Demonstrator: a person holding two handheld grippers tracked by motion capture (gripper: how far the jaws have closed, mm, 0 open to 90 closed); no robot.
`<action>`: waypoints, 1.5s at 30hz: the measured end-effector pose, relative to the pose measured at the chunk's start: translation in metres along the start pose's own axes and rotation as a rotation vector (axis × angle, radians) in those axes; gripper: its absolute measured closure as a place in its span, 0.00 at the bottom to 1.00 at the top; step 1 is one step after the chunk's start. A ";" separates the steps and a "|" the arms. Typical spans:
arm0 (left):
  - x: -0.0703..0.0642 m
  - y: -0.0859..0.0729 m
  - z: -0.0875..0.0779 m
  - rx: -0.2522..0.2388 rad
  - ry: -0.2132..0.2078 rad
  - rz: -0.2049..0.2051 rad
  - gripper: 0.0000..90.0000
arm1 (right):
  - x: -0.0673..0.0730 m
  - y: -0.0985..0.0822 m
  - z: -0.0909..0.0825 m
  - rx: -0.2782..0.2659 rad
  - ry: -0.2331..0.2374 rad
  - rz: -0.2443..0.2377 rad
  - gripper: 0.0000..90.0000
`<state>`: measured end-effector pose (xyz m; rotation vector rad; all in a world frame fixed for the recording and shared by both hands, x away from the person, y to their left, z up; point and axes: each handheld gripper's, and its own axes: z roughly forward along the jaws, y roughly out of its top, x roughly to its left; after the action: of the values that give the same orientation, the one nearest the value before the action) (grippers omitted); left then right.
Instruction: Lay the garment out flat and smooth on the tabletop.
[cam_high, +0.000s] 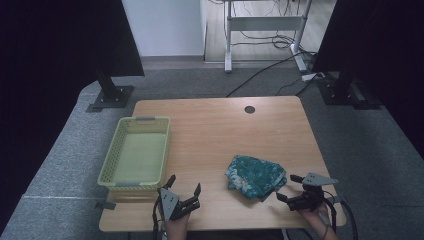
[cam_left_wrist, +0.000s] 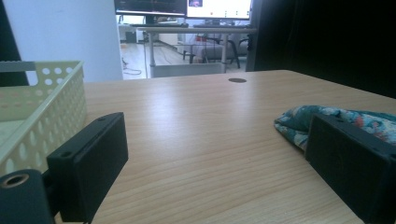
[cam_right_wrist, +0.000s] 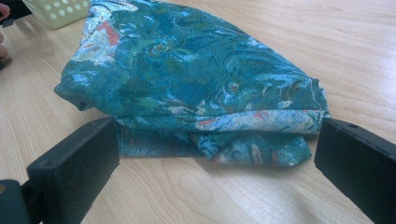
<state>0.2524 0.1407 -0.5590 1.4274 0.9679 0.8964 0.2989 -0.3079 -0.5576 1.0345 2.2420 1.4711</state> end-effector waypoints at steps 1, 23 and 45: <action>0.000 0.000 0.000 0.001 -0.002 0.000 0.07 | 0.000 0.000 0.000 -0.003 0.002 -0.003 0.00; 0.001 0.000 -0.001 0.000 -0.025 -0.003 0.08 | 0.000 0.002 0.006 0.080 0.101 -0.027 0.03; 0.001 0.000 -0.001 -0.003 -0.023 -0.005 0.08 | 0.046 0.038 0.027 0.063 0.261 -0.178 0.07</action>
<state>0.2515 0.1423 -0.5591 1.4290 0.9520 0.8761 0.2970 -0.2487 -0.5294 0.6696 2.4991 1.5425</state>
